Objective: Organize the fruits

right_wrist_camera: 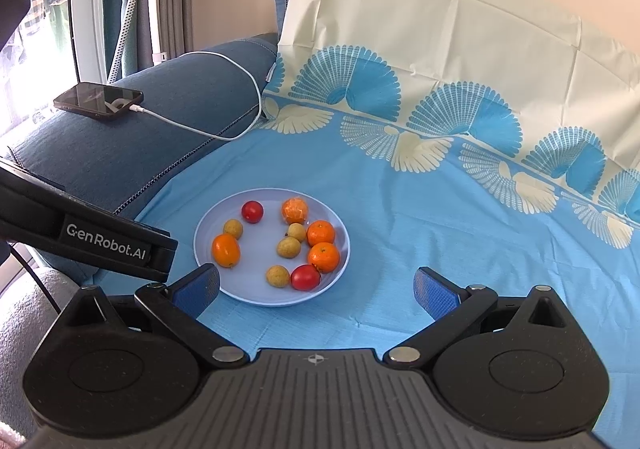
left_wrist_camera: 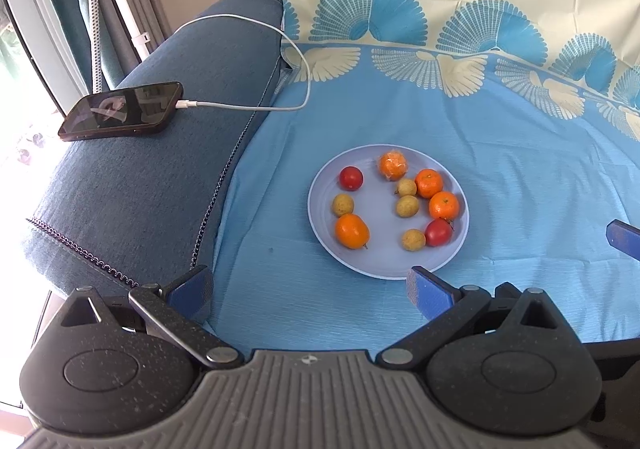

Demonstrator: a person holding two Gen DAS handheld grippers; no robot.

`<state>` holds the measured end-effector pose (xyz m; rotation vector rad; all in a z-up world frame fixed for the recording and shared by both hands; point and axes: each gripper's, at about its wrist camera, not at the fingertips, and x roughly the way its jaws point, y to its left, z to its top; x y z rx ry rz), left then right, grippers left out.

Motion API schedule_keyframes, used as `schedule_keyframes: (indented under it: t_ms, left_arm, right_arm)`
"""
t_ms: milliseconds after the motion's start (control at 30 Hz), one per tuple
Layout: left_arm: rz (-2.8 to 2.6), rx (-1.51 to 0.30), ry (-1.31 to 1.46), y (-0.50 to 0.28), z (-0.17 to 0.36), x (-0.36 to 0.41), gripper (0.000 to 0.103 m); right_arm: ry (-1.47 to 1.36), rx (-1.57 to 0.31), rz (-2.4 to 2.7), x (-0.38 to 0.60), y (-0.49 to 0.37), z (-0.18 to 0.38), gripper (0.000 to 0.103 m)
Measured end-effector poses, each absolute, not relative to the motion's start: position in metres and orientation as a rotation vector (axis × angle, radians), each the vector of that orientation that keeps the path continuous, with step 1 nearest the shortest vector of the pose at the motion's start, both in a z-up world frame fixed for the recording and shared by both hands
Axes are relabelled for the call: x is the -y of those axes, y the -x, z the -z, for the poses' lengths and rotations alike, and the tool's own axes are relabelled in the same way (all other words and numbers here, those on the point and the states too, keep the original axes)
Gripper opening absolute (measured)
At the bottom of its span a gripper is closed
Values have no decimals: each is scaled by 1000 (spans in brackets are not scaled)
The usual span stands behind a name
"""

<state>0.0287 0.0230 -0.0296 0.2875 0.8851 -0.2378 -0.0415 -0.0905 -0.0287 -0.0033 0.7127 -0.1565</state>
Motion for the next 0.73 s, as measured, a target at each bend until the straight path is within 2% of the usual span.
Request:
schedule_keyframes:
  t_ms: [733]
  left_arm:
    - [197,-898,-307,-40,34,-22,103]
  right_arm:
    - [-6,-710,157,95,34,28,102]
